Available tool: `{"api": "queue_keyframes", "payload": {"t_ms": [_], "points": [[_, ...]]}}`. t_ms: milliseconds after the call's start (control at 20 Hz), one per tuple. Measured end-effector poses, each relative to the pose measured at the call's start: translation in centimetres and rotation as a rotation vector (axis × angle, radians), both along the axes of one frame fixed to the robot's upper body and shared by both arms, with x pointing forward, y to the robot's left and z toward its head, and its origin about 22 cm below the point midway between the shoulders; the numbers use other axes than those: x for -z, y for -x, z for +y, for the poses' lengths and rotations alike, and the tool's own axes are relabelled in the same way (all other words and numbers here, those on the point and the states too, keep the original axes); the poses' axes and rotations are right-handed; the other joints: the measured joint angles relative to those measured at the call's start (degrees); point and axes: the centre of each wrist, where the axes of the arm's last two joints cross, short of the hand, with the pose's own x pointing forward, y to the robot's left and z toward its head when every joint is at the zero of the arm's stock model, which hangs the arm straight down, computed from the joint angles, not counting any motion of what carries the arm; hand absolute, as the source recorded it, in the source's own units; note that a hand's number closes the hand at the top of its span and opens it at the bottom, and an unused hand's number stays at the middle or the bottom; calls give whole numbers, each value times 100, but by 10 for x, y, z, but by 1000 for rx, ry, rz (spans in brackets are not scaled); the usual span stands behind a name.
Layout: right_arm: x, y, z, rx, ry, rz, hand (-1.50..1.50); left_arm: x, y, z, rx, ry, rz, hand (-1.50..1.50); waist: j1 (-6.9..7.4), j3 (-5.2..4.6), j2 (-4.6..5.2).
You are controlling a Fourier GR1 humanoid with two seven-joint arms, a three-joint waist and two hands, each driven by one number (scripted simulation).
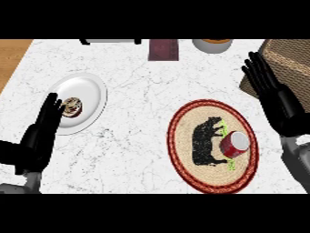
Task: Pick the can from the placemat and place it in the basket
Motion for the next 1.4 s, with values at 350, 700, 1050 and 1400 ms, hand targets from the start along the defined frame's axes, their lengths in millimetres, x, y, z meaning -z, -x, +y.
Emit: {"api": "queue_keyframes", "payload": {"t_ms": [350, 700, 1050, 1400], "points": [[-38, -21, 44, -526, -129, -134, 150, -18, -16, 10, 50, -83, 33, 0, 364, -135, 191], [-45, 11, 79, -1078, 11, -411, -150, -22, -26, 24, 38, -101, 130, 0, 74, -178, 130], [-57, 42, 56, -1101, 192, -450, -150, -27, -42, 42, 17, -105, 180, 0, -117, -212, 76], [-146, 33, 31, -964, 675, -541, -150, -27, -43, 39, 13, -101, 190, 0, -131, -230, 38]]}}
